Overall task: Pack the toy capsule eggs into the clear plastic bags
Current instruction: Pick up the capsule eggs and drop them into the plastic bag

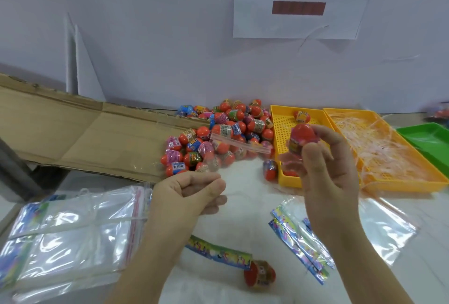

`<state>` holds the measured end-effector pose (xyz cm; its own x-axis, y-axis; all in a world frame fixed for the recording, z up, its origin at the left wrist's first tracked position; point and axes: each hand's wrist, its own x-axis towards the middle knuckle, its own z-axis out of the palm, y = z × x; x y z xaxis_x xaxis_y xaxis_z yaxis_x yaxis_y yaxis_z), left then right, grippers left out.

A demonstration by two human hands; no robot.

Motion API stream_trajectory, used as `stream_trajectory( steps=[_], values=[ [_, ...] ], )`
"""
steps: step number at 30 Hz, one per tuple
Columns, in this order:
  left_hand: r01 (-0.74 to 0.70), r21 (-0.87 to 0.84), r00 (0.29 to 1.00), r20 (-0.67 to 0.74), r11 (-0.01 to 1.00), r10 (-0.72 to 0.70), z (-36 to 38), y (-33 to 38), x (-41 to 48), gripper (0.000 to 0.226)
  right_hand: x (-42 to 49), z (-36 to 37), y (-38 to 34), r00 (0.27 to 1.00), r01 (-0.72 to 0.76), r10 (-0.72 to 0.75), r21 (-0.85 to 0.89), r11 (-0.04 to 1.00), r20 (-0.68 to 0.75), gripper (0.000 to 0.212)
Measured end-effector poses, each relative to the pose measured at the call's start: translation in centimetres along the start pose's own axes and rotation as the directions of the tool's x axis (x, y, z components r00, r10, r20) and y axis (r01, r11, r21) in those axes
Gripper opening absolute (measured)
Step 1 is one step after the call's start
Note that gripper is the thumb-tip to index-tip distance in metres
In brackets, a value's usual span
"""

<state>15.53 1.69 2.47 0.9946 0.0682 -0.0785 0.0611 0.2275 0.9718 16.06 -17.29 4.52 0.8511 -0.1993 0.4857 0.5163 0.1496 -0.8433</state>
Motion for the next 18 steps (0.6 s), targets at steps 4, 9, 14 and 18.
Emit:
stream_trajectory(
  steps=[4,9,14,18],
  values=[
    [-0.040,0.034,0.999,0.014,0.999,0.039,0.3,-0.2,-0.2,0.018,-0.6,0.3,-0.4,0.974,0.184,-0.127,-0.325,0.928,0.189,0.031],
    [-0.060,0.101,0.996,0.066,0.993,0.053,0.3,-0.3,-0.3,0.025,-1.3,0.9,0.2,0.968,0.212,-0.063,-0.656,0.724,0.243,0.040],
    [-0.072,0.146,0.988,0.149,0.987,0.050,0.4,-0.1,-0.5,0.046,-0.9,0.4,0.3,0.939,0.339,-0.154,-0.745,0.574,0.309,0.031],
    [-0.118,0.130,0.970,0.225,0.984,0.087,0.9,0.3,-0.9,0.049,-0.9,0.4,0.5,0.921,0.382,-0.153,-0.760,0.526,0.358,0.037]
  ],
)
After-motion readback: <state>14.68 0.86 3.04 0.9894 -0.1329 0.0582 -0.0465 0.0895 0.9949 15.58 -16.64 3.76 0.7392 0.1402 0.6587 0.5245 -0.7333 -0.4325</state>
